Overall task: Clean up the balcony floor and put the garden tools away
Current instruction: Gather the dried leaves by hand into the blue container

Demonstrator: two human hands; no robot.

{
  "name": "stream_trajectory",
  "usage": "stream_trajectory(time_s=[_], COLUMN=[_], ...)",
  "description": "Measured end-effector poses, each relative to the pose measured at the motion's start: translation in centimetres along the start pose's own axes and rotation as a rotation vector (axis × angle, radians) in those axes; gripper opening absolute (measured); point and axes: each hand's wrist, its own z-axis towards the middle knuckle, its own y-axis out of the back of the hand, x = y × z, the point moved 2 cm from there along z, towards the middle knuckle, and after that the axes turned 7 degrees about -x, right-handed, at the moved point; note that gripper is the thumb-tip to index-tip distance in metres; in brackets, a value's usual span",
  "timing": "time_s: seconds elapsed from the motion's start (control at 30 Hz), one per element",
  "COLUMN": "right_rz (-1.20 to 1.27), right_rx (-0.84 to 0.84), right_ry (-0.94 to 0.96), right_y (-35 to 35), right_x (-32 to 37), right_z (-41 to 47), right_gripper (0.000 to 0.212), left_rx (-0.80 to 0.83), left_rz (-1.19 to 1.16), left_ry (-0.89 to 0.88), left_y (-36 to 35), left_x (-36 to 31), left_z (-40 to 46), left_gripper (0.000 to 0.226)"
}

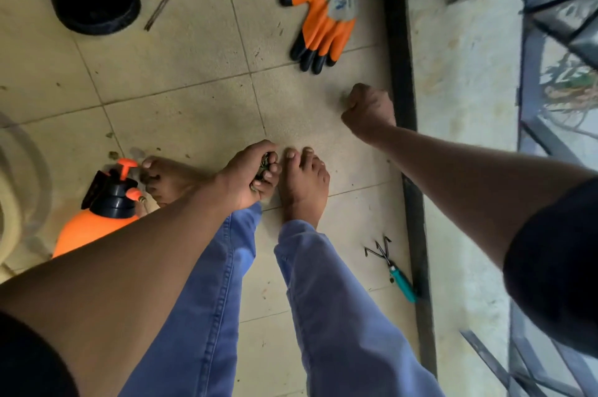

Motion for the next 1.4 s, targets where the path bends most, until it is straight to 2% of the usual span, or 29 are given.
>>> stream_trajectory(time_s=[0.07, 0.2, 0.27, 0.33, 0.43, 0.57, 0.63, 0.7, 0.8, 0.87, 0.93, 1.03, 1.23, 1.3, 1.4], right_rz=[0.104, 0.378, 0.401, 0.299, 0.088, -0.006, -0.018, 0.04, 0.277, 0.328, 0.251, 0.119, -0.16, -0.227, -0.236], right_rx=[0.011, 0.119, 0.187, 0.219, 0.171, 0.058, -0.007, -0.088, -0.139, -0.096, -0.002, 0.118, 0.343, 0.383, 0.357], right_ry=[-0.014, 0.108, 0.148, 0.195, 0.273, 0.301, 0.306, 0.295, 0.286, 0.231, 0.13, -0.065, -0.289, -0.34, -0.464], right_y=[1.0, 3.5, 4.1, 3.5, 2.2, 0.7, -0.1, -0.7, -1.2, -1.1, -1.1, -1.4, -5.4, -7.3, -9.8], right_x=[1.6, 6.5, 8.7, 10.1, 11.2, 11.5, 11.1, 10.2, 8.1, 6.0, 2.9, -2.2, -12.3, -14.8, -18.3], right_z=[-3.0, -11.1, -14.6, -16.6, -17.9, -19.4, -20.5, -21.8, -24.5, -26.5, -28.5, -31.0, -32.8, -32.9, -33.3], right_gripper=[0.017, 0.024, 0.027, 0.031, 0.028, 0.023, 0.027, 0.035, 0.032, 0.026, 0.021, 0.029, 0.045, 0.045, 0.041], left_rx=[-0.016, -0.05, -0.091, -0.084, -0.065, 0.022, 0.017, -0.027, -0.116, -0.167, -0.206, -0.242, -0.1, -0.081, -0.075], left_rz=[0.004, -0.008, 0.003, 0.054, 0.116, 0.065, 0.073, 0.129, 0.243, 0.311, 0.366, 0.425, 0.258, 0.278, 0.347], left_ry=[-0.006, -0.018, -0.059, -0.126, -0.168, -0.161, -0.166, -0.179, -0.145, -0.125, -0.155, -0.164, 0.004, 0.023, 0.079], left_y=[-0.3, -1.2, -1.4, -1.3, -0.7, 0.7, 1.3, 2.1, 3.5, 4.5, 5.4, 6.6, 6.7, 6.3, 4.9], left_x=[0.0, -0.1, -0.1, -0.2, 0.3, 2.0, 2.8, 3.8, 5.8, 7.4, 9.2, 12.1, 16.2, 17.9, 21.0], left_z=[-1.2, -4.2, -5.1, -5.3, -5.2, -4.5, -4.8, -5.6, -7.3, -8.6, -9.7, -10.2, -6.5, -4.3, -1.5], left_gripper=[0.036, 0.034, 0.031, 0.025, 0.021, 0.035, 0.033, 0.026, 0.033, 0.032, 0.029, 0.026, 0.028, 0.03, 0.033])
